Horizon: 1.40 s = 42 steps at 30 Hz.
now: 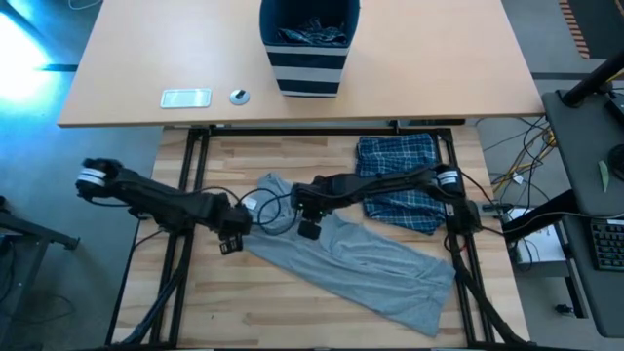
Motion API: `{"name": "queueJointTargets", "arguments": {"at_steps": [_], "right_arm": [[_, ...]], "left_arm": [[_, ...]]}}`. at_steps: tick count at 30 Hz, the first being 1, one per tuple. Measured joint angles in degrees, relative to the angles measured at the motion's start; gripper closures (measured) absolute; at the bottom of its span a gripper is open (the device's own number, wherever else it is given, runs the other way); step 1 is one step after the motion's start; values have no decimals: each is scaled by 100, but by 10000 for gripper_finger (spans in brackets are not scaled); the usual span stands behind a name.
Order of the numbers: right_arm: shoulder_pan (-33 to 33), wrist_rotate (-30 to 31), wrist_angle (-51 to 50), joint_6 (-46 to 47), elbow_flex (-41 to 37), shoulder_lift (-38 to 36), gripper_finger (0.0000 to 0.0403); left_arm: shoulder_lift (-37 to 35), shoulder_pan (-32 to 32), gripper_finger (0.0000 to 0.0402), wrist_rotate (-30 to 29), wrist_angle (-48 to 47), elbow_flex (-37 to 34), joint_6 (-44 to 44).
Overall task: Fold Laundry from Bin
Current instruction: Fold the gray shirt
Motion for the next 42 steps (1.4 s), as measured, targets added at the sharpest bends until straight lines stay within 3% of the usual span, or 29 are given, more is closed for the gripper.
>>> {"name": "queueJointTargets", "arguments": {"at_steps": [8,11,14,17,22,28,34,37,42], "right_arm": [[-158,569,-428,379,-26,-103,234],[57,358,-383,275,-76,-279,219],[316,-332,254,293,-315,-327,219],[526,-816,1416,645,-828,-276,236],[491,-424,3240,1519,-1760,-274,284],[41,20,2953,2116,-2311,-272,323],[-272,623,1856,2604,-2157,-518,328],[-238,588,2182,2591,-2072,-731,323],[-92,-51,4176,2388,-2092,-460,326]], "left_arm": [[120,-4,199,36,-1276,563,-460],[-105,-39,162,58,-1282,676,-684],[-377,-165,140,155,-432,608,-740],[-615,-444,136,220,1029,350,-835],[-454,-676,145,177,2692,-183,-906],[149,-682,156,147,2843,-852,-1054],[165,-734,157,268,3029,-1151,-1275],[-10,-735,157,412,2797,-1095,-1282],[-131,-737,157,482,2661,-910,-1308]]}}
